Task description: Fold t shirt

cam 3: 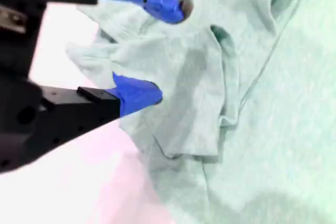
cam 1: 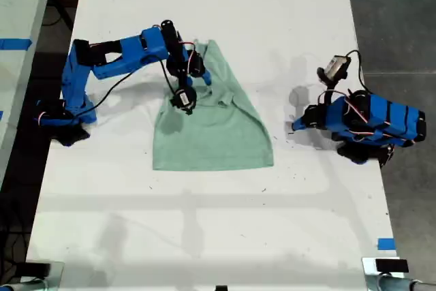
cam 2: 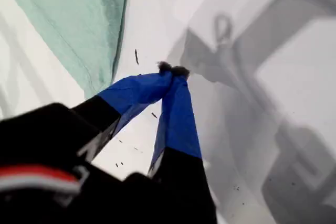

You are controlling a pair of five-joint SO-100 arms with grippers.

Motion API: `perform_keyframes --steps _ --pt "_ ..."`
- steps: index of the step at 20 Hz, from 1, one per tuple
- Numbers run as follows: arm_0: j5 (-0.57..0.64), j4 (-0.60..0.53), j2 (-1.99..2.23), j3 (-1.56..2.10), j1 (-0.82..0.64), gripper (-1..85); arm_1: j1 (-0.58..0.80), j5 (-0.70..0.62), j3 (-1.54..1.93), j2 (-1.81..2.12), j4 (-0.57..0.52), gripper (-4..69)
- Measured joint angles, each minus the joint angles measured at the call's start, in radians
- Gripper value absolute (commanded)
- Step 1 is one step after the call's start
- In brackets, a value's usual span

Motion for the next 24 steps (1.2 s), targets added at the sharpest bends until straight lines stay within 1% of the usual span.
perform_keyframes --steps 3,4,5,8,10,11,12,14,15,16,17,18,24 --pt "0.000 0.017 0.321 0.106 -0.005 -0.1 0.000 0.000 0.000 0.000 0.000 -1.9" --pt "-0.015 0.006 0.454 0.198 0.018 -0.1 0.000 0.000 0.000 0.000 0.000 -1.9" --pt "-0.044 -0.048 0.589 0.331 0.074 -0.1 0.000 0.000 0.000 0.000 0.000 -1.9" --pt "-0.195 -0.394 1.002 0.914 0.339 -0.1 0.000 -0.002 0.000 0.000 0.000 -1.9" --pt "-0.291 -0.617 1.281 1.338 0.425 -0.1 0.000 -0.002 0.000 0.000 0.000 -1.9" --pt "-0.331 -0.693 1.414 1.531 0.454 -0.1 0.000 -0.002 0.000 0.000 0.000 -1.9" --pt "-0.354 -0.741 1.548 1.703 0.474 -0.1 0.000 -0.002 0.000 0.000 0.000 -1.9" --pt "-0.364 -0.755 1.832 1.994 0.472 -0.1 0.000 -0.002 0.000 0.000 0.000 -1.9" --pt "-0.362 -0.726 1.979 2.100 0.471 -0.1 0.000 -0.002 0.000 0.000 0.000 -1.9" --pt "-0.353 -0.673 2.126 2.175 0.474 -0.1 0.000 -0.002 0.000 0.000 0.000 -1.9" --pt "-0.341 -0.618 2.258 2.192 0.474 -0.1 0.000 -0.002 0.000 0.000 0.000 -1.9" --pt "-0.328 -0.594 2.338 2.212 0.474 -0.1 0.000 -0.002 0.000 0.000 0.000 -1.9" --pt "-0.325 -0.572 2.395 2.233 0.468 -0.1 0.000 -0.002 -0.002 0.000 0.000 -1.9"
